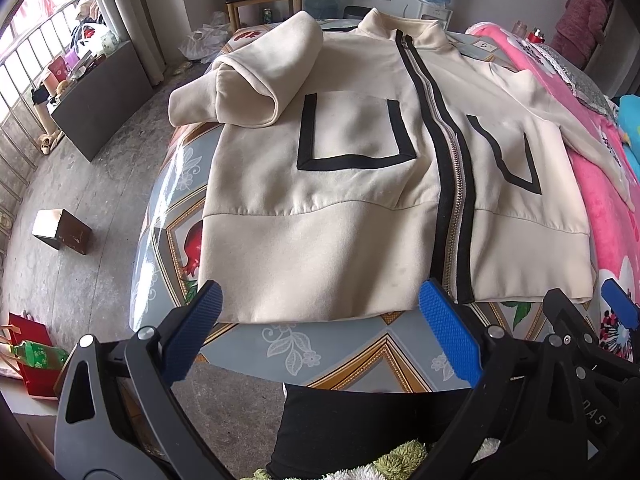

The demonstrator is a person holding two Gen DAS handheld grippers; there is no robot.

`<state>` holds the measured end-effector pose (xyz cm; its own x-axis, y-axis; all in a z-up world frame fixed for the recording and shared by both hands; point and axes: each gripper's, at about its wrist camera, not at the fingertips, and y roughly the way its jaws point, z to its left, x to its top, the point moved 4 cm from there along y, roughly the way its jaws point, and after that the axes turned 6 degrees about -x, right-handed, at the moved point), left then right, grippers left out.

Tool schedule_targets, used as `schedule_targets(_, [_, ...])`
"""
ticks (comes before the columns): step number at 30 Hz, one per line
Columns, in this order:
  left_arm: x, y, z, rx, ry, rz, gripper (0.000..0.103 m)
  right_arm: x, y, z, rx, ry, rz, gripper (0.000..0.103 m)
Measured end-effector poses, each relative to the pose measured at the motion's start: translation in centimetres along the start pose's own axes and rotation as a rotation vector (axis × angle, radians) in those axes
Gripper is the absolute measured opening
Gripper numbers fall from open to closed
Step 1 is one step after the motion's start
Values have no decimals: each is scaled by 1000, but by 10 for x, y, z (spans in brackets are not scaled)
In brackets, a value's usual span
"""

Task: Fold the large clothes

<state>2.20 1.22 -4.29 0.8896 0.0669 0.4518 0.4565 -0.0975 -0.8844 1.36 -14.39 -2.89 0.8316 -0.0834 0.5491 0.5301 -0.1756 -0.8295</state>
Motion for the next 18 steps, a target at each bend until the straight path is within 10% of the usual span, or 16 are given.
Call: schedule_targets(18, [2, 0, 9, 7, -1, -2, 96, 0, 0, 0, -1, -1, -3, 97])
